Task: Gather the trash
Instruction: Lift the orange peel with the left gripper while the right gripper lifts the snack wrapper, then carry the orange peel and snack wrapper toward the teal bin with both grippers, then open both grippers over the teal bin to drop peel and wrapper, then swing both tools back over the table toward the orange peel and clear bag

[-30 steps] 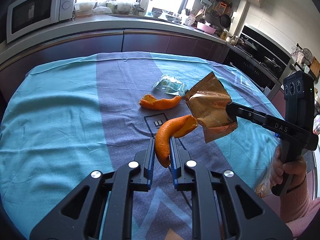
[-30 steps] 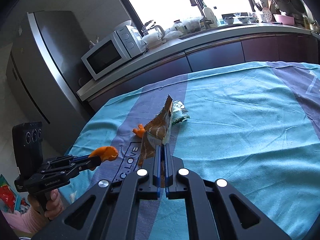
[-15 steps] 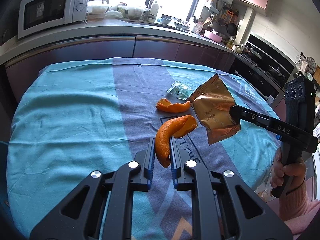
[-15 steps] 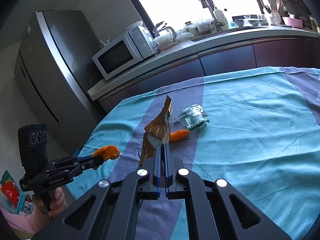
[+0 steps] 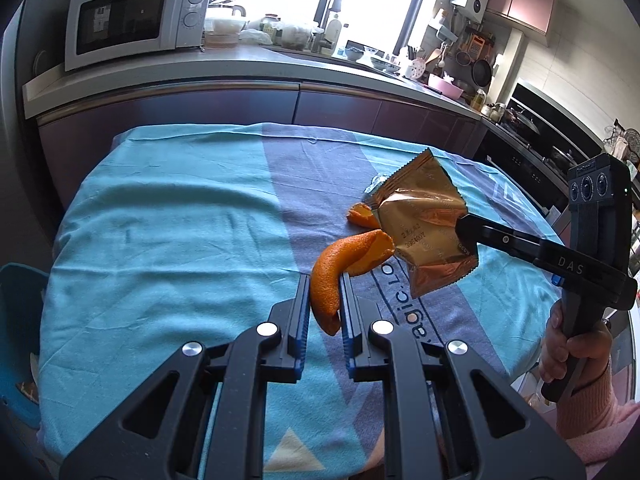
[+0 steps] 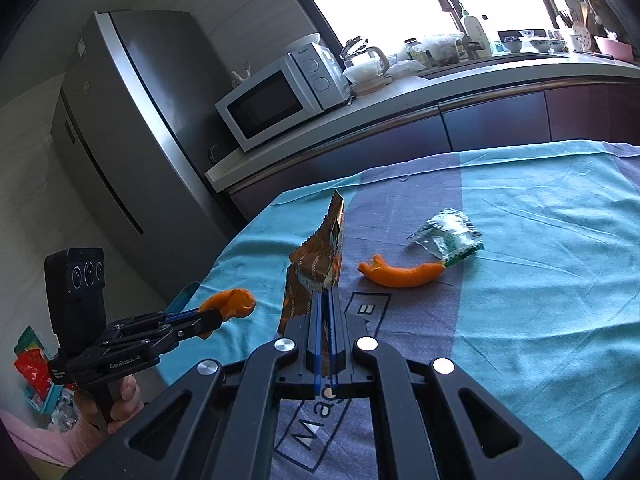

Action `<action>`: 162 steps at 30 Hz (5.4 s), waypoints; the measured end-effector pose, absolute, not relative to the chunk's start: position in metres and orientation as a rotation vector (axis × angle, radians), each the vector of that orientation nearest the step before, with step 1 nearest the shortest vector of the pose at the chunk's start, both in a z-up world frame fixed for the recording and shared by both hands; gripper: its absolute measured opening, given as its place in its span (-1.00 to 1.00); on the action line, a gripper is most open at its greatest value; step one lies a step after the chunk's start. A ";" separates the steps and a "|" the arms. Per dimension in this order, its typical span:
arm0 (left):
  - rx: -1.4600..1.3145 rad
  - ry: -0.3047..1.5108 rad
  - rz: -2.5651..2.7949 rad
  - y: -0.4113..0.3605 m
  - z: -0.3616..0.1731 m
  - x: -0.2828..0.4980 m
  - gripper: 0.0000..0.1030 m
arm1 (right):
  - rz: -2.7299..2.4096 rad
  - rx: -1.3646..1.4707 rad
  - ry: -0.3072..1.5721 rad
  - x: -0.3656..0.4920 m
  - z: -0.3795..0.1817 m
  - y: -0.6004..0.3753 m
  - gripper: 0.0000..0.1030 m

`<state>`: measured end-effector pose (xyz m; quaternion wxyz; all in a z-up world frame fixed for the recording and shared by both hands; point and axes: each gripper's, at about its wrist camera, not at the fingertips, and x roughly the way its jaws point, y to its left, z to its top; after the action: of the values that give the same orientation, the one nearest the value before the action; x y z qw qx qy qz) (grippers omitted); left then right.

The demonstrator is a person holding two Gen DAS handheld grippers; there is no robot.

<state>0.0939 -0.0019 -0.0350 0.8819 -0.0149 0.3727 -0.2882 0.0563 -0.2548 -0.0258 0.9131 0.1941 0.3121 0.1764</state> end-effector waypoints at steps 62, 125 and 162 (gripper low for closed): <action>-0.202 0.719 -0.181 0.188 -0.024 0.069 -0.72 | 0.791 0.238 0.711 0.128 -0.009 -0.051 -0.96; -0.360 0.854 0.150 0.315 -0.114 0.125 -0.65 | 0.839 0.199 0.992 0.210 -0.065 0.106 -0.84; -0.103 0.730 -0.439 0.070 -0.056 0.118 0.02 | 0.404 0.291 0.770 0.120 -0.036 -0.199 -0.34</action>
<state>0.1185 0.0700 -0.0561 0.9095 -0.0499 0.3537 -0.2128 0.1197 -0.1989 -0.0358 0.8967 0.1407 0.3717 0.1948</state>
